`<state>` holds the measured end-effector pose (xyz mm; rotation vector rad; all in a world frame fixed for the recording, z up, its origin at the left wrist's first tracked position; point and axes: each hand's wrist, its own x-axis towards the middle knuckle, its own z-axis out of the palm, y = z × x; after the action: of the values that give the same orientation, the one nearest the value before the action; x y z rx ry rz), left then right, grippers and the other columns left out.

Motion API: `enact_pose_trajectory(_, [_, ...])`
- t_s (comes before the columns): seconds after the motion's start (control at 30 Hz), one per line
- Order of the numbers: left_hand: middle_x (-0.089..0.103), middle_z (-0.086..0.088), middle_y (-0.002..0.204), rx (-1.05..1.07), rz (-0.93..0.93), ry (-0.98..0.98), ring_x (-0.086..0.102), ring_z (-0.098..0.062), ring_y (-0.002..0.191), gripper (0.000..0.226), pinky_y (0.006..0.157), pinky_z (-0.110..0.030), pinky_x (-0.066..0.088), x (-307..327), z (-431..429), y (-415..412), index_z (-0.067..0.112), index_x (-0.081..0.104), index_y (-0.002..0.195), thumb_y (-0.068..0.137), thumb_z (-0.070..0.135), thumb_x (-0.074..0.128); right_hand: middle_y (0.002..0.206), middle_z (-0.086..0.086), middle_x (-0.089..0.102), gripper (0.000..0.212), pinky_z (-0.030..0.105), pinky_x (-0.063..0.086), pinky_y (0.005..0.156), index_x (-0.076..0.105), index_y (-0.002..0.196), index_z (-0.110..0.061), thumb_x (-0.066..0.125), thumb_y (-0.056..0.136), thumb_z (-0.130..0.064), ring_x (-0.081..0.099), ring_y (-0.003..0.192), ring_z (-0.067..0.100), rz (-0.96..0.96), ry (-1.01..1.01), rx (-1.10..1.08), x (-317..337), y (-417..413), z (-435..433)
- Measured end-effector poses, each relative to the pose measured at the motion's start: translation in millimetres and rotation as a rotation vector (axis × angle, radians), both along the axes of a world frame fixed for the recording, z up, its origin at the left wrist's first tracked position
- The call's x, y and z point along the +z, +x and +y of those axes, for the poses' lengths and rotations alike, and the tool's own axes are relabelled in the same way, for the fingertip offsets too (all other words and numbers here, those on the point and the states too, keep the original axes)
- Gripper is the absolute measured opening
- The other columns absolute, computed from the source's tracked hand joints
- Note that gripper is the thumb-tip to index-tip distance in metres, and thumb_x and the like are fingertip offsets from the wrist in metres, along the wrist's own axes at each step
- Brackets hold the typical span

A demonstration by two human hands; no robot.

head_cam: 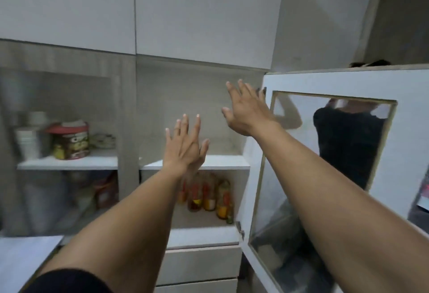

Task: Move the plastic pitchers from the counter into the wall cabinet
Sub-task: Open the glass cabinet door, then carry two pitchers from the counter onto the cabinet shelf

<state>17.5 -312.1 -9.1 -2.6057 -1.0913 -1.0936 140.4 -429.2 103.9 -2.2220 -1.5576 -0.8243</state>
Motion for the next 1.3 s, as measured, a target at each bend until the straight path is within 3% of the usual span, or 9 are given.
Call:
enact_pose_trajectory(0.6, [0.008, -0.014, 0.163, 0.536, 0.014, -0.194, 0.008, -0.031, 0.15, 0.068, 0.119, -0.054, 0.012, -102.5, 173.6, -342.7, 0.025, 0.008, 0.155, 0.097, 0.055, 0.027, 0.161, 0.016, 0.025, 0.068, 0.058, 0.019, 0.119, 0.022, 0.157, -0.019, 0.047, 0.097, -0.039, 0.023, 0.149, 0.033, 0.257, -0.155, 0.579, -117.7, -277.5, 280.8])
enact_pose_trajectory(1.3, [0.027, -0.018, 0.156, 1.215, -0.327, -0.486, 0.02, -0.032, 0.145, 0.064, 0.117, -0.045, 0.022, -283.4, 382.4, -537.7, 0.012, 0.024, 0.151, 0.098, 0.045, 0.037, 0.155, 0.016, 0.034, 0.062, 0.052, 0.028, 0.115, 0.026, 0.154, -0.012, 0.044, 0.1, -0.037, 0.03, 0.144, 0.034, 0.268, -0.53, 1.143, -323.9, -527.1, 637.0])
